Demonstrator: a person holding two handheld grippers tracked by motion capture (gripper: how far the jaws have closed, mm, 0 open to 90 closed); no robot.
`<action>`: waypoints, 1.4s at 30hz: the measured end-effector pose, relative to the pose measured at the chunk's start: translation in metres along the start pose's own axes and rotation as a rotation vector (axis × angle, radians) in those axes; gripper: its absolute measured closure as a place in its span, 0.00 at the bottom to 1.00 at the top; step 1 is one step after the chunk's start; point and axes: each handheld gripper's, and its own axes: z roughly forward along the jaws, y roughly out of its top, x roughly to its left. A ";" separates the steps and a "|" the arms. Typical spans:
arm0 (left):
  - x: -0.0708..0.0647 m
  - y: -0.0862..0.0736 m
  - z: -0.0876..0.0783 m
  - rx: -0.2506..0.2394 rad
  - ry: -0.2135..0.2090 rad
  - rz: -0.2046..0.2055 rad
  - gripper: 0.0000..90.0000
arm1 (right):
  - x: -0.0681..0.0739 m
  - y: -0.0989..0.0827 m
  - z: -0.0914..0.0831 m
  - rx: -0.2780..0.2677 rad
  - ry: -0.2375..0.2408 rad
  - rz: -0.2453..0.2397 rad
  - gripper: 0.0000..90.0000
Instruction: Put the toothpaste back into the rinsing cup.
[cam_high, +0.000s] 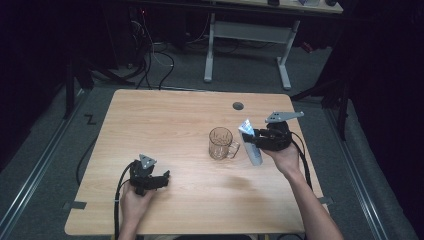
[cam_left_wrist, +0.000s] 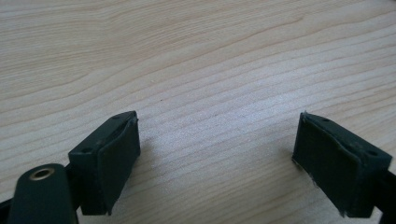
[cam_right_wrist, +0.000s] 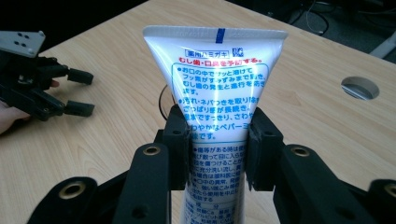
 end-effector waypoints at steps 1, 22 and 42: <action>0.000 0.000 0.000 0.000 0.000 0.000 0.16 | 0.001 0.001 0.000 0.000 0.002 -0.001 0.74; 0.000 0.000 0.000 0.000 0.000 0.000 0.16 | 0.011 0.025 0.016 -0.029 0.025 -0.028 0.74; 0.000 0.000 0.000 0.000 0.000 0.000 0.16 | 0.013 0.043 0.026 -0.069 0.038 -0.028 0.74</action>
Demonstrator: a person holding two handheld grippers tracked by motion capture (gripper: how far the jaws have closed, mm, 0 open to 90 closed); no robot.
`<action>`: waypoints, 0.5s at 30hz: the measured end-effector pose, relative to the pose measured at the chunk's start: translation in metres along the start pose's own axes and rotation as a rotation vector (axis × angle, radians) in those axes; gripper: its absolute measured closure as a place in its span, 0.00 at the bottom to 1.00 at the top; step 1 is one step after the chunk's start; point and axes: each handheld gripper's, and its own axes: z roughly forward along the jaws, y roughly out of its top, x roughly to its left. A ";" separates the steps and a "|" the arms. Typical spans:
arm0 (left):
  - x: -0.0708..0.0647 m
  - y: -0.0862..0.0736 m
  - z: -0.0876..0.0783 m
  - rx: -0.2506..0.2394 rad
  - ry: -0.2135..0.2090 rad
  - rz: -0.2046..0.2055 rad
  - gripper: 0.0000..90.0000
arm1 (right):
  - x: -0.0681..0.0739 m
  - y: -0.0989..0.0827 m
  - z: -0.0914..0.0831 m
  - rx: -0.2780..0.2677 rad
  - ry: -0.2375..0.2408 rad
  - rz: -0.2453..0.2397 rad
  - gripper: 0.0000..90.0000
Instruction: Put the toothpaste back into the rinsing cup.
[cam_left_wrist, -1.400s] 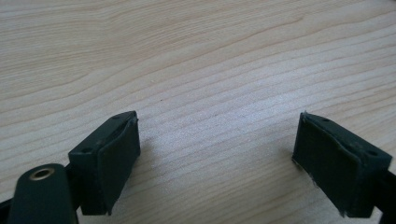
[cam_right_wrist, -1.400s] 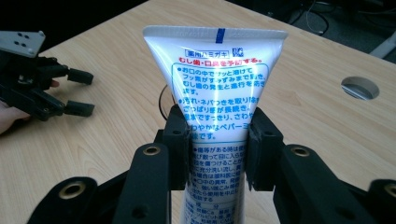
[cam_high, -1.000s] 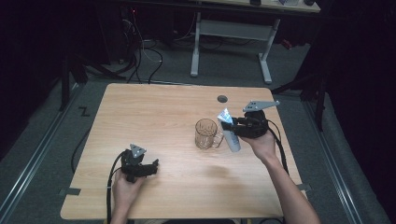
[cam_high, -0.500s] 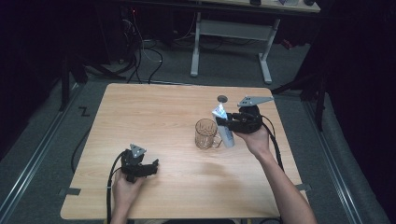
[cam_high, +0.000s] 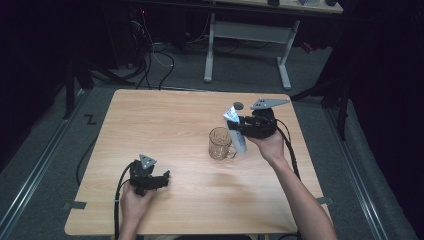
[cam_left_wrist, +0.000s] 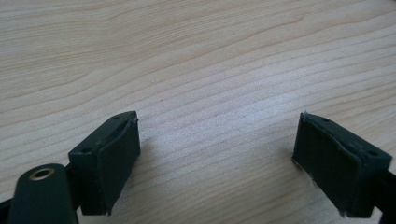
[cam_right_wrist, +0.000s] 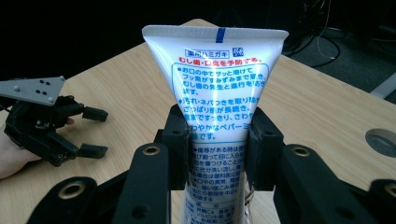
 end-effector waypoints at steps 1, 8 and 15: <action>0.000 0.000 0.000 0.000 0.000 0.000 0.16 | 0.000 0.001 0.000 0.000 -0.001 0.001 0.74; 0.000 0.000 0.000 0.000 0.000 -0.001 0.16 | -0.003 0.010 0.002 -0.023 -0.001 0.011 0.74; 0.000 0.000 0.000 -0.001 0.000 0.000 0.16 | -0.006 0.016 0.008 -0.041 -0.018 0.022 0.74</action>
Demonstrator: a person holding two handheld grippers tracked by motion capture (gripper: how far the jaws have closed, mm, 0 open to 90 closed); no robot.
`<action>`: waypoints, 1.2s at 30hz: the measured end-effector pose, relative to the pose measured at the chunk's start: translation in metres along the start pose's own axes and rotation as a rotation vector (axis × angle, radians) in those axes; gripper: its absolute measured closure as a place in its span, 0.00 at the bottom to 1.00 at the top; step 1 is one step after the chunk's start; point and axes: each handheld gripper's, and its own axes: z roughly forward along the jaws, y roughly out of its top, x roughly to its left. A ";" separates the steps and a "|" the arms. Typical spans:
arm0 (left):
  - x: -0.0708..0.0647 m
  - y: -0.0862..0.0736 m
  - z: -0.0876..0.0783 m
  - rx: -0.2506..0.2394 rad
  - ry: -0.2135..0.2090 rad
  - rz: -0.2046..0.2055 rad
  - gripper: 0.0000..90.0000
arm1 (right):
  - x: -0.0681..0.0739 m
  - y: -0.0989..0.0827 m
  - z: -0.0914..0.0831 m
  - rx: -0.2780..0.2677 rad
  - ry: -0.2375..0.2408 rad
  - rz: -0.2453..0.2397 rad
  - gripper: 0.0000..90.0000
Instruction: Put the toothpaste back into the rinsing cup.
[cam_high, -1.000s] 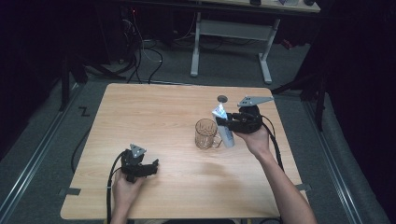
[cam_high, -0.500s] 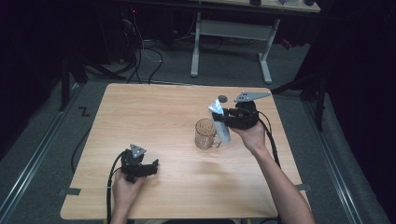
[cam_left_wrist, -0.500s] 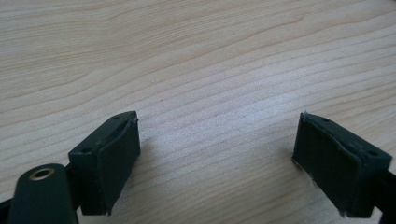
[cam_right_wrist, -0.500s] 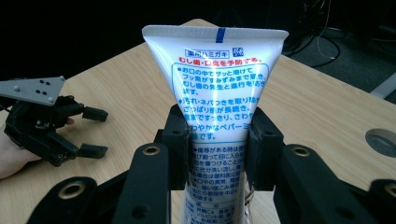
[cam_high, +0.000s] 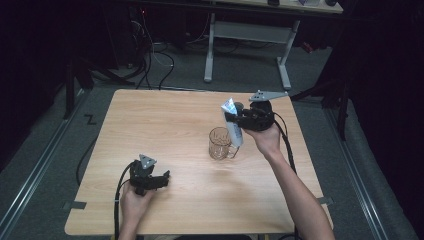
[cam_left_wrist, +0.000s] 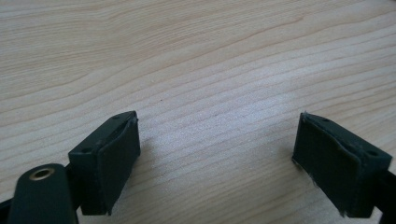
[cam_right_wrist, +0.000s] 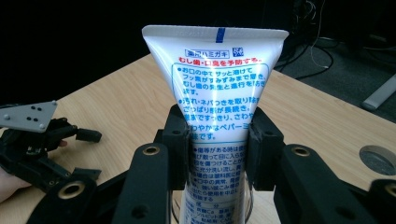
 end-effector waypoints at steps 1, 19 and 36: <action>0.000 0.000 0.000 0.000 0.000 0.000 0.16 | 0.000 0.001 0.001 -0.002 0.001 -0.001 0.73; 0.000 0.000 0.000 0.002 0.000 0.001 0.16 | 0.002 0.003 0.024 0.007 -0.015 -0.009 0.73; 0.000 0.000 0.000 0.002 0.000 0.001 0.16 | 0.003 0.002 0.041 0.042 -0.045 -0.026 0.72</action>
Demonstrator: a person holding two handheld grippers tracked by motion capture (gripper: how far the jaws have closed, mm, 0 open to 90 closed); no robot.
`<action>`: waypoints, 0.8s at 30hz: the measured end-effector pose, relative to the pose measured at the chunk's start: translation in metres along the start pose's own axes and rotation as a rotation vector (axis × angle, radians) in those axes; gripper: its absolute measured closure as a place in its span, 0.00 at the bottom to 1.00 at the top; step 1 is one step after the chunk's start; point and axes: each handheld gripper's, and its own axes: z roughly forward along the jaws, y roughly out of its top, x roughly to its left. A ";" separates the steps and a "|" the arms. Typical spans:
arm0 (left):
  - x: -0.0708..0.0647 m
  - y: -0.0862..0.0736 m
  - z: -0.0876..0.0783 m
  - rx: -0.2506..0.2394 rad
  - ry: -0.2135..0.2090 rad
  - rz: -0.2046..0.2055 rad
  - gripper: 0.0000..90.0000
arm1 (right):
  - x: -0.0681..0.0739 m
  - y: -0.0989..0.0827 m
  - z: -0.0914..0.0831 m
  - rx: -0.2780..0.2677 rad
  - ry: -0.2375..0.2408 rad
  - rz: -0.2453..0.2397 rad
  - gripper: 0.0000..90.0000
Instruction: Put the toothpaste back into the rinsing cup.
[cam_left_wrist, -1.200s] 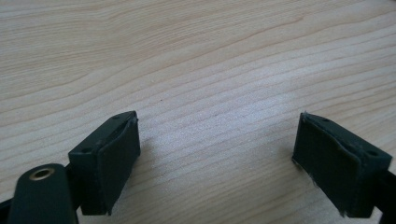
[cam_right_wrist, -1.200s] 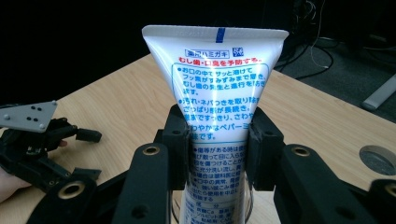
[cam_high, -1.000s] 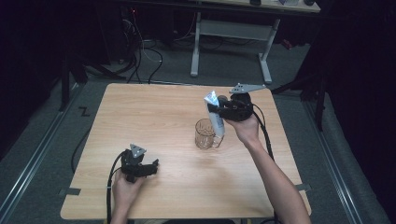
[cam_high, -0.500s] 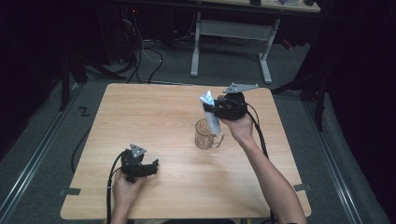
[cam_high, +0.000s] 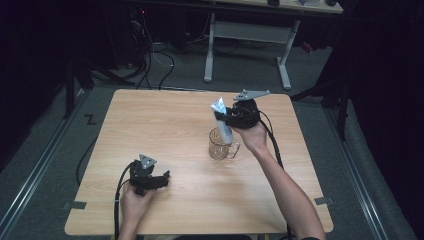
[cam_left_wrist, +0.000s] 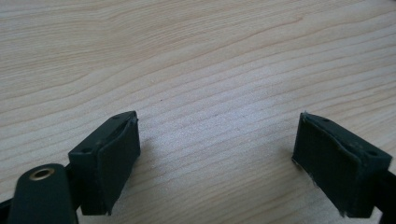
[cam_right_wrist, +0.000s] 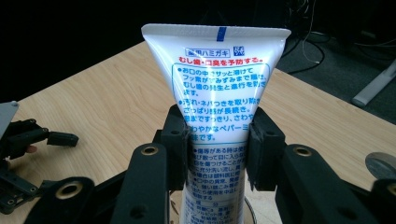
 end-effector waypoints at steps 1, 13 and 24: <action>0.000 0.000 0.000 0.000 0.000 0.000 0.16 | 0.000 0.000 0.001 0.003 0.001 0.005 0.72; 0.000 0.000 0.000 0.000 0.000 0.001 0.16 | 0.004 -0.002 0.009 0.021 -0.004 -0.023 0.72; 0.000 0.000 0.000 -0.001 0.000 0.000 0.16 | 0.006 -0.007 0.020 0.053 -0.008 -0.028 0.72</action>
